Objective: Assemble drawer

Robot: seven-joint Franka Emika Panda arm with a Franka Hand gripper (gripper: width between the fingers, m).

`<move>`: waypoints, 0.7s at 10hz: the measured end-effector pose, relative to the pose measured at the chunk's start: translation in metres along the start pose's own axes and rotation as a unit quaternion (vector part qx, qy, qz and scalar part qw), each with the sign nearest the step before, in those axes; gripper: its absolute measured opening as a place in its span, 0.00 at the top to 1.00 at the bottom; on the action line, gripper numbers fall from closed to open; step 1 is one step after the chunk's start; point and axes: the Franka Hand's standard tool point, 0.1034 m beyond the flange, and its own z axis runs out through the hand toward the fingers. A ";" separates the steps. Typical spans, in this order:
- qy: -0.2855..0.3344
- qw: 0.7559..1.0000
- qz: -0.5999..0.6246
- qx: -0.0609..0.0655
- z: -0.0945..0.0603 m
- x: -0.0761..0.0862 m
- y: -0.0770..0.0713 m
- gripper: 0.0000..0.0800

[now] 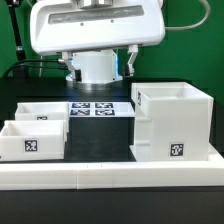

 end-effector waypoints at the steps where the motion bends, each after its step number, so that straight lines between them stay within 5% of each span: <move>1: -0.001 0.999 -0.033 -0.002 0.001 0.000 0.001 0.19; 4: -0.031 0.994 -0.101 -0.012 0.015 -0.019 0.020 0.19; 7: -0.087 0.995 -0.055 0.002 0.032 -0.048 0.043 0.19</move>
Offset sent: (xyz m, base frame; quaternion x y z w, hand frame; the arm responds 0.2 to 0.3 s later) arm -0.0254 -0.0327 -0.0306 -0.0182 -0.0749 -0.0461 0.9960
